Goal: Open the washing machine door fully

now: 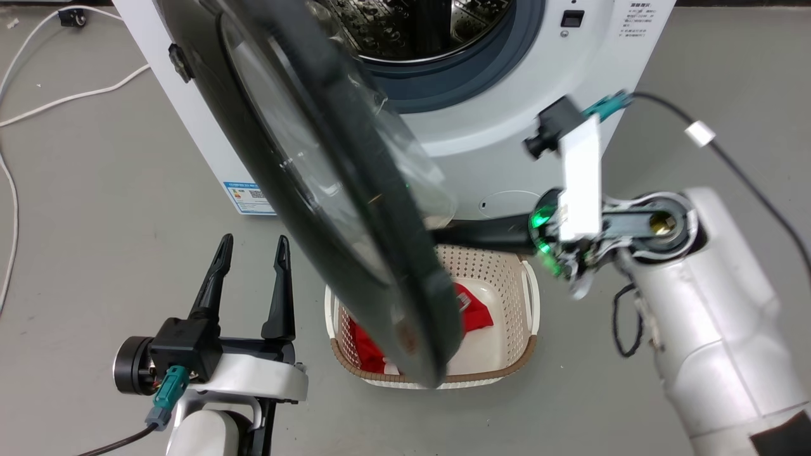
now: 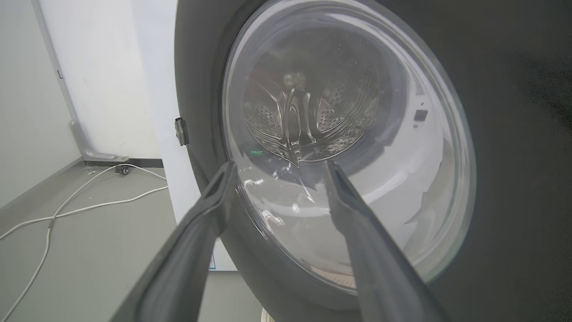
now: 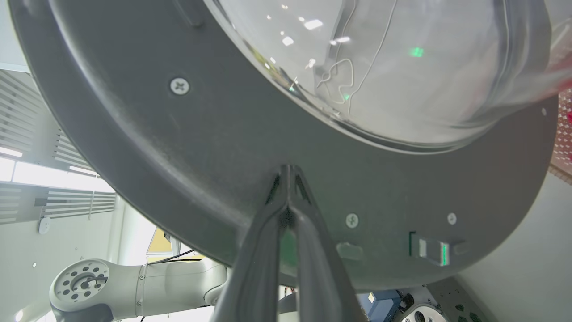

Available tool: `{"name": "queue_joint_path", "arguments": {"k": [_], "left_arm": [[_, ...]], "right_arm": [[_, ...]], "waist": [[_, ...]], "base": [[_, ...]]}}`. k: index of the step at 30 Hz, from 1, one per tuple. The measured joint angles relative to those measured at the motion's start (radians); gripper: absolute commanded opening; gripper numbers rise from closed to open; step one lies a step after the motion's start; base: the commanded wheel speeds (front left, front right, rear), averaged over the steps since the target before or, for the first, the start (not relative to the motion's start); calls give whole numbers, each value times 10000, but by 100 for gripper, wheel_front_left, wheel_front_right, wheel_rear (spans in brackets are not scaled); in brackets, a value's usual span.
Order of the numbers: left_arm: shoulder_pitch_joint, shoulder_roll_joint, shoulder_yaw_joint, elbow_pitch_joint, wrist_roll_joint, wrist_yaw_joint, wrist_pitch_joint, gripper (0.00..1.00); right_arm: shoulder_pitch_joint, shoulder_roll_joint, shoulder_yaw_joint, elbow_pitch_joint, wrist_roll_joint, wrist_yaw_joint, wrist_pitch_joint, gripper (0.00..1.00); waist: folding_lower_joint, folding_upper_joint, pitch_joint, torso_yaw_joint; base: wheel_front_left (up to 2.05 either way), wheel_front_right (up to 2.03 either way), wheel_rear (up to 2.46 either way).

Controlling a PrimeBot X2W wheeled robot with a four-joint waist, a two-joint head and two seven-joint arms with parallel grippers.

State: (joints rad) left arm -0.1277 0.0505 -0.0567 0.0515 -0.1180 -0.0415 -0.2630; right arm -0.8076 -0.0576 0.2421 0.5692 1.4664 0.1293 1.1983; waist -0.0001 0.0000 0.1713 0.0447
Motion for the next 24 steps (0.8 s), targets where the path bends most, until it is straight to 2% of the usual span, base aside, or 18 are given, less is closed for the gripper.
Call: {"name": "queue_joint_path", "arguments": {"k": [6, 11, 18, 24], "left_arm": [[59, 2, 31, 27, 25, -25, 0, 100], [220, 0, 98, 48, 25, -31, 0, 100], [438, 0, 242, 98, -54, -48, 0, 100], [715, 2, 474, 82, -40, -88, 0, 100]], "right_arm": [[395, 48, 1225, -658, 640, 2, -773, 0], [798, 50, 1444, -1089, 642, 2, -1812, 0], [1781, 59, 318, -2096, 52, 2, -5122, 0], [3289, -182, -589, -2974, -303, 2, -7083, 0]], "waist": [[1, 0, -104, -73], [0, 0, -255, -195], [0, 0, -678, -419], [0, 0, -1060, -669]], "base": [[0, 0, 0], [0, 0, 0], [0, 0, 0], [0, 0, 0]]}}
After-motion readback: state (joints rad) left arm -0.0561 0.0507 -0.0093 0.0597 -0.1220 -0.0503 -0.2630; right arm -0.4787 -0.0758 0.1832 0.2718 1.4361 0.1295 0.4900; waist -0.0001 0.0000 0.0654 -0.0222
